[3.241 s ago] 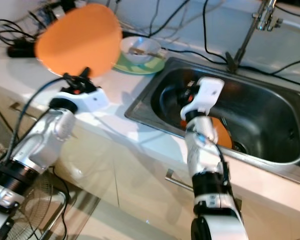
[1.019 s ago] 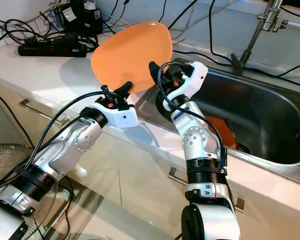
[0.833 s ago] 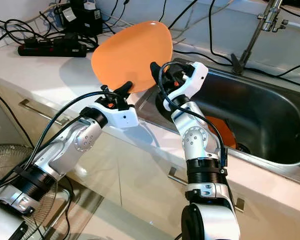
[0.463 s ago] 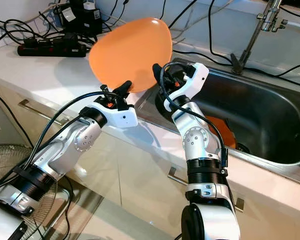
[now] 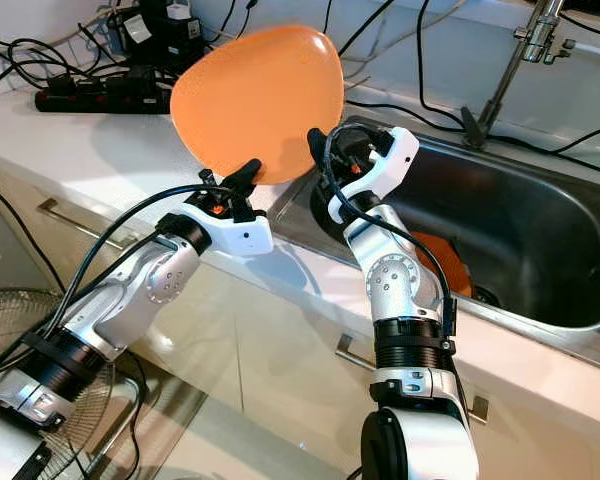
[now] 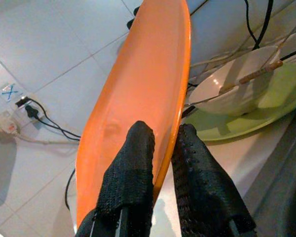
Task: Kitchen organization
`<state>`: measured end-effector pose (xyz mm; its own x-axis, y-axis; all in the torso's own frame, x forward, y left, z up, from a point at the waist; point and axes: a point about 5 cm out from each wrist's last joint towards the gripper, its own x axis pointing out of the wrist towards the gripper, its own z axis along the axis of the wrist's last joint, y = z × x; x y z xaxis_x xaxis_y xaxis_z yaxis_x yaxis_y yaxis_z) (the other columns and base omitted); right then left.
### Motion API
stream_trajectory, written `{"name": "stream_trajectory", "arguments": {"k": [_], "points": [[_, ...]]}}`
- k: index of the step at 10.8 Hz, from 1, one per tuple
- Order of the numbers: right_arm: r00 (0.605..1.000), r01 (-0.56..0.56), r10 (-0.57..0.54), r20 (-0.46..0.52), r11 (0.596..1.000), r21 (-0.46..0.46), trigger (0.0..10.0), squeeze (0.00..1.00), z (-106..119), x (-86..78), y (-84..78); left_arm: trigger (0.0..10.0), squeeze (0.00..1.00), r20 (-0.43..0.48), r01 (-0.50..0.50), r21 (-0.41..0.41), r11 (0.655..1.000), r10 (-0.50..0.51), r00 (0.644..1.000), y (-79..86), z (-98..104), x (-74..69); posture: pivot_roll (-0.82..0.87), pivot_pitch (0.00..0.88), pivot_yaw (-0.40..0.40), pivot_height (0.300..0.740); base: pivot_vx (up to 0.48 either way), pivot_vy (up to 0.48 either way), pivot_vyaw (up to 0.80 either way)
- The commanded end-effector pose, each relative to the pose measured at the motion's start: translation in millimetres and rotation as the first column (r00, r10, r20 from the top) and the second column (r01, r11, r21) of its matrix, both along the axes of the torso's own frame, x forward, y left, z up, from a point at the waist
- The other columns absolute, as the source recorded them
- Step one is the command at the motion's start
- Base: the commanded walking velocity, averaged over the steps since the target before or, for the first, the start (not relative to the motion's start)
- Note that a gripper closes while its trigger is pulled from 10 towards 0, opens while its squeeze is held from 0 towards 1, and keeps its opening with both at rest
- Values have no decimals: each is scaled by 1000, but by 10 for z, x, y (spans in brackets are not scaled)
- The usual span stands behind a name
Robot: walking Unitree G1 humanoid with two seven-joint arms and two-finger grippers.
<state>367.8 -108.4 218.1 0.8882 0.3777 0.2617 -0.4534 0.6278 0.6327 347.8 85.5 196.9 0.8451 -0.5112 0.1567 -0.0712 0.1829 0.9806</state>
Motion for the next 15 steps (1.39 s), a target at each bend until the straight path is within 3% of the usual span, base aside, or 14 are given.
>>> {"name": "stream_trajectory", "arguments": {"k": [1, 3, 4, 10, 11, 14, 15], "points": [[998, -61, 61, 19, 998, -16, 0, 0, 9, -46, 99, 10000, 0, 38, 28, -10, 1000, -27, 999, -56, 127, 8, 221, 21, -51, 725, 0, 0, 0], [997, -74, 74, 5, 997, -14, 0, 0, -11, -59, 123, 10000, 0, 45, 27, 2, 1000, -27, 999, -51, 127, 16, 221, 22, -52, 725, 0, 0, 0], [997, -79, 79, 3, 997, -12, 0, 0, -18, -64, 138, 10000, 1000, 38, 31, -7, 999, -31, 999, -51, 126, 17, 221, 23, -52, 725, 0, 0, 0], [995, -96, 96, -17, 995, 1, 0, 0, -46, -84, 205, 10000, 996, 44, 28, -9, 1000, -28, 999, -41, 133, 21, 223, 25, -53, 725, 0, 0, 0], [996, -85, 86, -20, 996, 5, 0, 0, -46, -77, 196, 10000, 0, 46, 26, -10, 1000, -26, 999, -41, 133, 20, 222, 24, -53, 725, 0, 0, 0], [999, 27, -24, -36, 997, 67, 0, 0, 12, 20, 29, 10000, 0, 53, 29, -21, 999, -28, 998, -44, 144, 16, 226, 26, -53, 725, 0, 0, 0], [995, 93, -89, -34, 989, 118, 0, 0, 75, 73, -122, 10000, 0, 53, 26, -23, 999, -25, 998, -38, 145, 17, 225, 26, -53, 725, 0, 0, 0]]}}
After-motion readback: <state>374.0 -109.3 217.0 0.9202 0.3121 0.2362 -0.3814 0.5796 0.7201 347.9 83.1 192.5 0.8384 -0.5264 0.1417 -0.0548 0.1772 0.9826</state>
